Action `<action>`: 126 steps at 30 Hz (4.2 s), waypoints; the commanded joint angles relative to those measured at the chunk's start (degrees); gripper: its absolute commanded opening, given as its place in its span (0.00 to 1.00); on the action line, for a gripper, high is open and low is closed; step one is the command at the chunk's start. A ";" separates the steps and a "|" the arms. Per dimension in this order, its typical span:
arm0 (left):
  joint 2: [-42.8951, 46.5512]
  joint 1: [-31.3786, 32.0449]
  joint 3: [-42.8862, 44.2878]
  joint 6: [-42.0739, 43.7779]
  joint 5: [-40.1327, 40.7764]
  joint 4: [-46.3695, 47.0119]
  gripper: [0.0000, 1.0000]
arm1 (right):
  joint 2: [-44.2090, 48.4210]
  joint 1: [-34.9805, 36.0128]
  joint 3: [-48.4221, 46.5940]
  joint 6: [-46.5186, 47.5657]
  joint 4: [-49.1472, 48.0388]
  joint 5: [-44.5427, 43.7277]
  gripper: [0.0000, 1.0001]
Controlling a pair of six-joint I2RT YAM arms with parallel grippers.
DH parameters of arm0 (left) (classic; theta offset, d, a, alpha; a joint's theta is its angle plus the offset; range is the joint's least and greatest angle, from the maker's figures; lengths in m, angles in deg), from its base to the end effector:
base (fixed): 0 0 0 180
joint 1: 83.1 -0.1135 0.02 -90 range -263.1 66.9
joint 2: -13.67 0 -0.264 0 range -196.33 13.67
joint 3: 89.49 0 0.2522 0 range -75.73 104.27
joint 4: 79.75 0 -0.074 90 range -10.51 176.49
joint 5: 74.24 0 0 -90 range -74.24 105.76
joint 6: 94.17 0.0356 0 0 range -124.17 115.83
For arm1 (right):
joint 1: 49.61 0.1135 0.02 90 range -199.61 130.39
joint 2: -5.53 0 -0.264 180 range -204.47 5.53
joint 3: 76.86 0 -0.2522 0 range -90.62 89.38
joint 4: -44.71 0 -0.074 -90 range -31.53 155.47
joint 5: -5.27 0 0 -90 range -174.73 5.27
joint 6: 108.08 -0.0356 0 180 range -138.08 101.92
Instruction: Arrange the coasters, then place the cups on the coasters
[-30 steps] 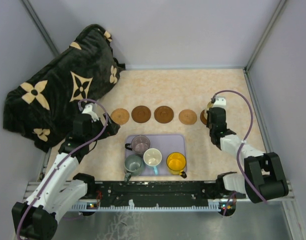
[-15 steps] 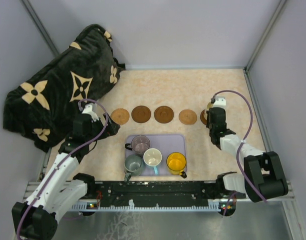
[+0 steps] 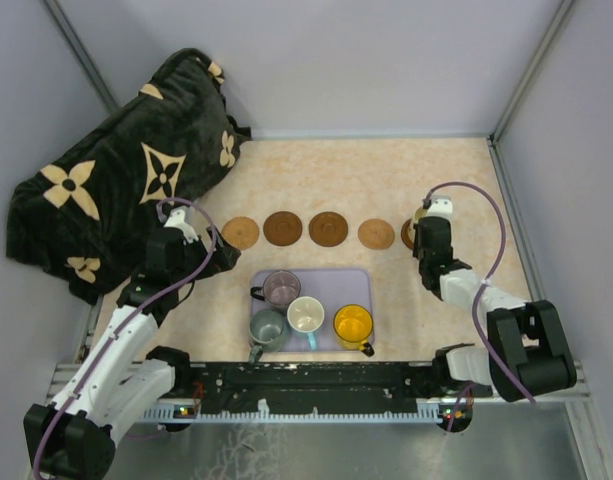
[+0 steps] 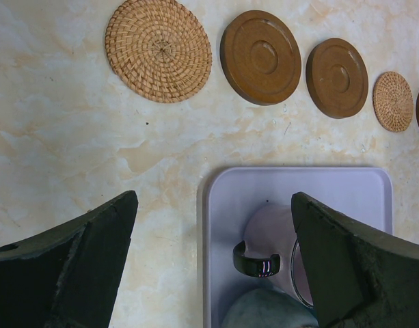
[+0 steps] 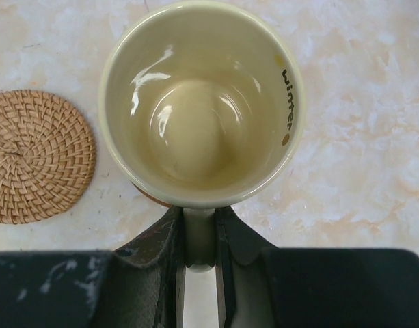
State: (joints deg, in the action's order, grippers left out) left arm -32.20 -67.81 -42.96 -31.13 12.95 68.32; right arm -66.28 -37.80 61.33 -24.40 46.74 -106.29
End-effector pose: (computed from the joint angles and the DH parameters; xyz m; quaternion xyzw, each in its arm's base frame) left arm 0.1751 -0.0497 0.2490 -0.0766 0.8680 -0.1966 0.4496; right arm 0.2443 0.0377 0.1814 0.0494 0.8627 -0.0866 0.4959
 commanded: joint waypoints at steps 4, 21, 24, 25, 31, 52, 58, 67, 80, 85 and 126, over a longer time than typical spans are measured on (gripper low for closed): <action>0.14 0.18 -0.08 0.42 0.10 0.86 1.00 | 0.28 -0.65 -0.17 -0.88 -8.23 -1.55 0.00; 0.05 0.15 -0.18 0.41 0.00 0.84 1.00 | -0.63 -0.65 -1.60 -1.37 -7.97 -1.62 0.00; -0.09 0.17 -0.16 0.36 0.04 0.90 1.00 | -0.60 -0.67 -2.01 -1.49 -7.23 -1.76 0.09; -0.10 0.18 -0.17 0.33 -0.06 0.94 1.00 | -0.41 -0.65 -2.18 -1.52 -6.99 -1.85 0.12; -0.43 0.18 -0.21 0.32 -0.46 1.29 1.00 | 0.65 -0.65 -2.28 -1.93 -6.04 -2.64 0.33; -0.04 0.18 -0.50 0.20 -0.85 1.28 1.00 | 12.83 -0.32 -4.51 -6.32 3.41 -7.11 0.50; 0.09 0.18 -0.52 0.07 -1.02 1.45 1.00 | 19.99 8.28 -10.20 -8.42 16.71 -14.60 0.50; -0.69 0.18 0.23 -0.02 -1.23 1.40 1.00 | 21.48 27.95 -22.71 -26.41 47.10 -14.72 0.50; -0.33 0.21 0.18 -0.43 -1.43 0.86 1.00 | 27.01 51.52 -22.93 -43.45 68.18 -5.04 0.50; 0.11 0.26 0.18 -0.61 -0.95 0.28 1.00 | 27.05 55.35 -20.13 -40.73 67.75 -0.79 0.52; -0.51 0.20 -0.60 -0.75 -1.76 -0.19 1.00 | 13.61 69.40 -12.14 -52.09 61.50 -2.10 0.53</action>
State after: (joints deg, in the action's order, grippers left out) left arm -33.42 -67.81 -42.98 -31.43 12.06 68.05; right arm -52.01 30.96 49.02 -73.41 108.79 -104.54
